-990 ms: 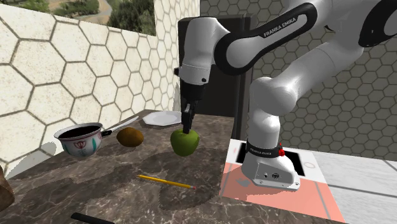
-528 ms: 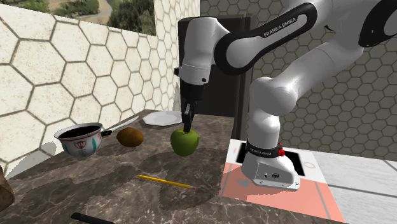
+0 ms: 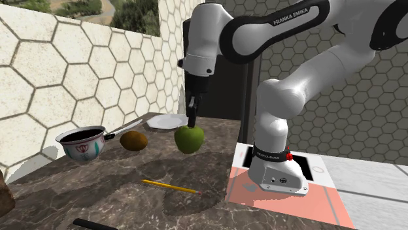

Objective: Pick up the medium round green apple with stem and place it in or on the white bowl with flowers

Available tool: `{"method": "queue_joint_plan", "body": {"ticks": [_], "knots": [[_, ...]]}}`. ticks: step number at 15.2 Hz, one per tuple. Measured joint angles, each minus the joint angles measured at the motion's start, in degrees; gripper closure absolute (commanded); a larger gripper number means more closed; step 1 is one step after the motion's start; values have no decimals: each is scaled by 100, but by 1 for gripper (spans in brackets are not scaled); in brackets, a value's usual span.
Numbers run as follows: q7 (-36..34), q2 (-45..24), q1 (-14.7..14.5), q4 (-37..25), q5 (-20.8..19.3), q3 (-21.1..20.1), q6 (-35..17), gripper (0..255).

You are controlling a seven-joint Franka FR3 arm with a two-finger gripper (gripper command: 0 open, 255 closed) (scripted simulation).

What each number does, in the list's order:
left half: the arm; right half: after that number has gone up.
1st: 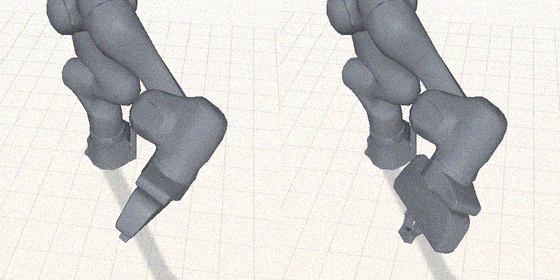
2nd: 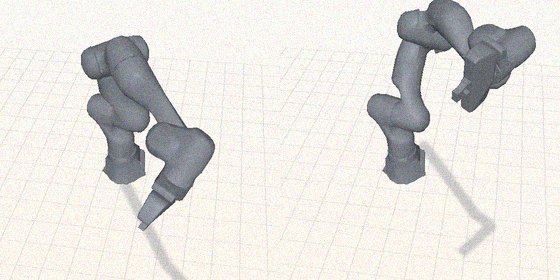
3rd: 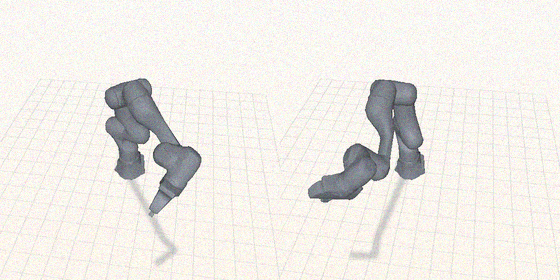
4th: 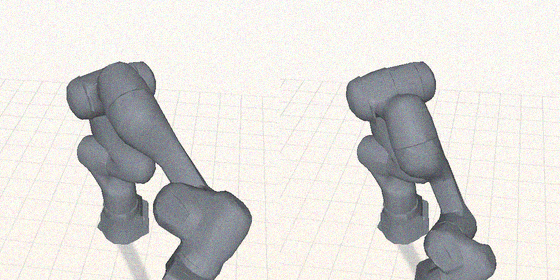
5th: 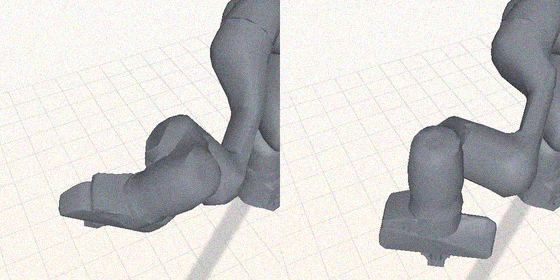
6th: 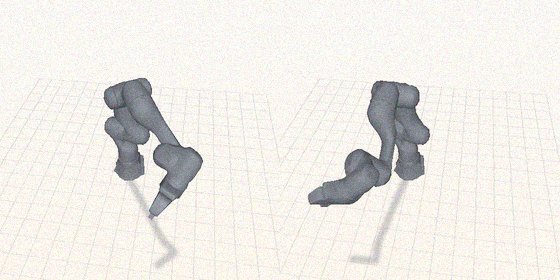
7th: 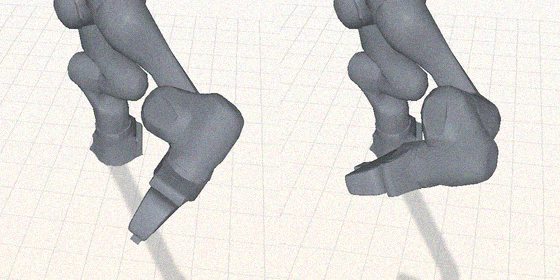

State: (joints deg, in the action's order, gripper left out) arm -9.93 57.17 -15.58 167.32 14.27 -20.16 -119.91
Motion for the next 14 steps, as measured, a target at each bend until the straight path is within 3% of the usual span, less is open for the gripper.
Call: {"method": "queue_joint_plan", "body": {"ticks": [14], "knots": [[64,218,166,-975,-303,321,1177,255]]}}
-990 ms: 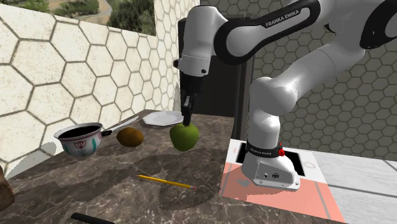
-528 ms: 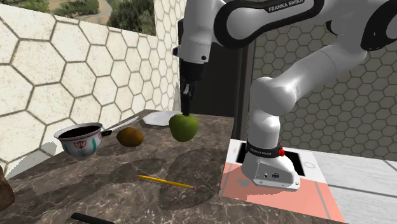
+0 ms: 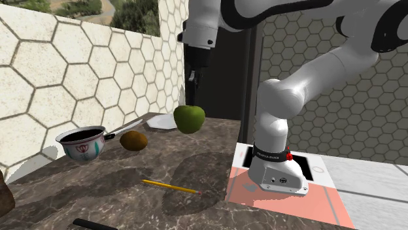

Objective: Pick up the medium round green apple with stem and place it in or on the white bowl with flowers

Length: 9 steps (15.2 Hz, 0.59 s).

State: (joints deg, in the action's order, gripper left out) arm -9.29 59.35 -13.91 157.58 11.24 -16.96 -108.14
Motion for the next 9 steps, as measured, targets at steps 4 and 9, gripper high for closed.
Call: {"method": "queue_joint_plan", "body": {"ticks": [4,9], "knots": [[0,-41,43,-329,-64,59,285,255],[18,-97,95,-716,-145,142,614,255]]}}
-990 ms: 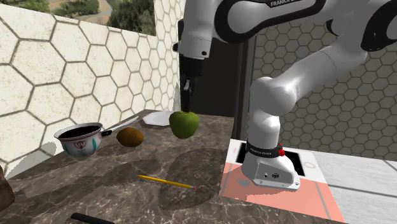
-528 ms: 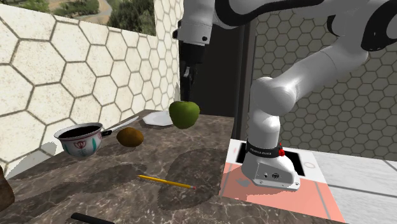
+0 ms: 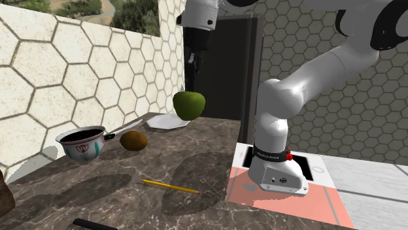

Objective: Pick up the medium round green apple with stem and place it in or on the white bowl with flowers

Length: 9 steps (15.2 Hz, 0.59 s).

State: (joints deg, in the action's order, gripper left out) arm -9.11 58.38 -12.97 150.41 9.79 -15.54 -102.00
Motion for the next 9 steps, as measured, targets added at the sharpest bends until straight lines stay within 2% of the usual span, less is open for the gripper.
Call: {"method": "queue_joint_plan", "body": {"ticks": [4,9], "knots": [[-11,-169,49,-330,-38,12,158,255],[3,-1309,327,-1115,-163,-91,-215,255]]}}
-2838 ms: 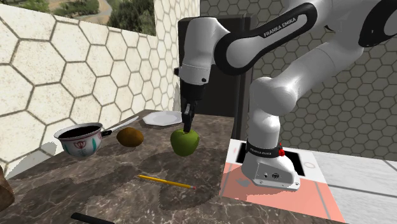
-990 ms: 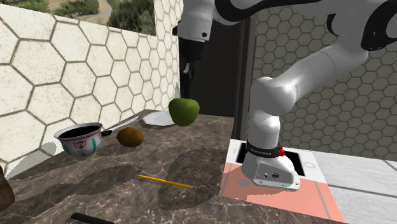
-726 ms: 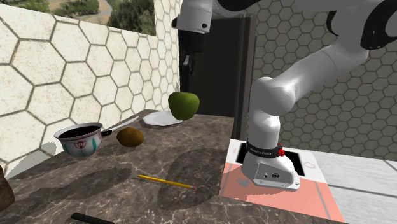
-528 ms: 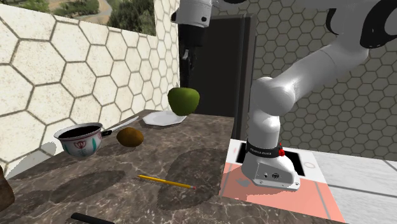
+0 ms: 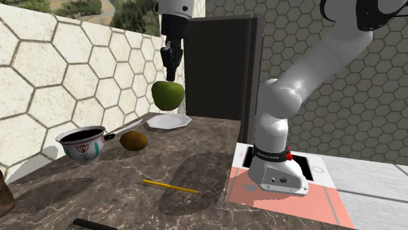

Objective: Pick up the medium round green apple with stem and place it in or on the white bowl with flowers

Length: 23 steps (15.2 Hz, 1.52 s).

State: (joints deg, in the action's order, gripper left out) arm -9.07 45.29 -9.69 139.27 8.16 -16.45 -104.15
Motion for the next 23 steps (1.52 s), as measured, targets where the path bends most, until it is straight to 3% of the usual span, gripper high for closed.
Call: {"method": "queue_joint_plan", "body": {"ticks": [7,15,20,22,23], "knots": [[-134,-1704,373,-1353,-299,-252,-358,255],[-591,-3693,602,-3447,-925,-659,-161,255],[-840,-4993,539,-4967,-1478,-803,187,255],[-912,-5686,417,-5920,-1775,-825,513,255],[-945,-5793,386,-6016,-1823,-825,519,255]]}}
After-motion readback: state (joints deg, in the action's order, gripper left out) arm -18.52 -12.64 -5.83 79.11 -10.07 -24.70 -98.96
